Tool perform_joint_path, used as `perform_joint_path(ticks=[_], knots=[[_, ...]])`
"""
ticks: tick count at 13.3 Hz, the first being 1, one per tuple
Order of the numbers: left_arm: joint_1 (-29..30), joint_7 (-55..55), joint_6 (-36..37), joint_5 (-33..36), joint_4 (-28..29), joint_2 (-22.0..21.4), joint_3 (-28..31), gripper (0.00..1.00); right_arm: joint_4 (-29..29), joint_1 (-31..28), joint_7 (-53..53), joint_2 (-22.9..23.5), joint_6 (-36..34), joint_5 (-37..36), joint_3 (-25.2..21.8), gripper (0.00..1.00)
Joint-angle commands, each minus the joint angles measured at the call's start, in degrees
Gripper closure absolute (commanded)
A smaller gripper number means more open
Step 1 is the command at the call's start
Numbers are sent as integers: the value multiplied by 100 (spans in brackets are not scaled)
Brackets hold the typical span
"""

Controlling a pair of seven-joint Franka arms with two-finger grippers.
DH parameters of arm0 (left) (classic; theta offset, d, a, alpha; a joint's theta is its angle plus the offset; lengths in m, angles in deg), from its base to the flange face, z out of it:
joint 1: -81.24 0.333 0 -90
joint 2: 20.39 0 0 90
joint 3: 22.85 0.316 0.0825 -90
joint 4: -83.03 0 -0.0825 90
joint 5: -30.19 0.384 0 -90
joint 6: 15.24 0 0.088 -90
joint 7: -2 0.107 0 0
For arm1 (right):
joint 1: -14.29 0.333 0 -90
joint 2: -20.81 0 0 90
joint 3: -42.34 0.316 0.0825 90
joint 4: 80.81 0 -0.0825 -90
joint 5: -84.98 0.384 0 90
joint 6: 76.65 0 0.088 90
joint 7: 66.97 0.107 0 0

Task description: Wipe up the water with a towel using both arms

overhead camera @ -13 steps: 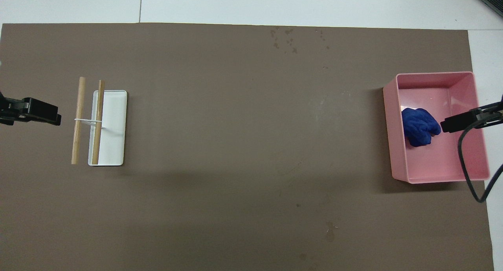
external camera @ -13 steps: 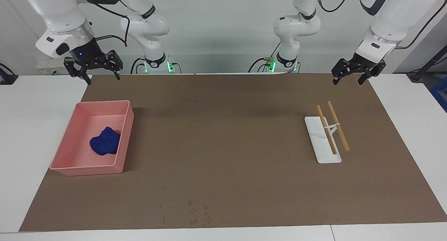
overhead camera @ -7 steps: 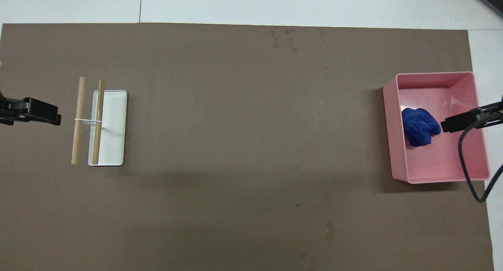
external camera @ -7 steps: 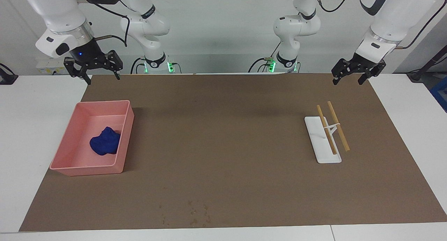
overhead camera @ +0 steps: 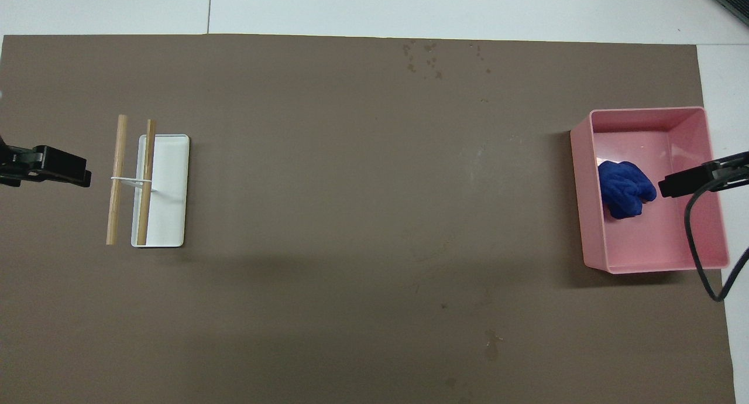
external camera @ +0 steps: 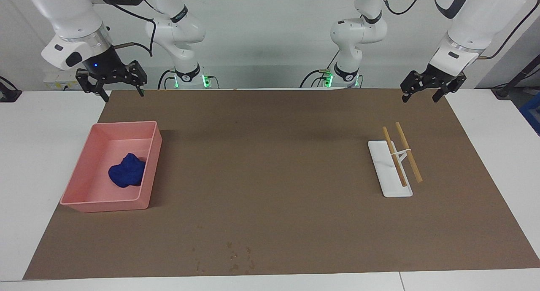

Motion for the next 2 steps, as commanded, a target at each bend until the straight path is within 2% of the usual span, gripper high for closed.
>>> perform_joint_path(ticks=[1, 2], knots=[[62, 10, -38, -19, 119, -89, -35, 0, 19, 29, 64, -14, 18, -34, -36, 0], [62, 10, -38, -19, 119, -89, -35, 0, 19, 29, 64, -14, 18, -34, -36, 0]])
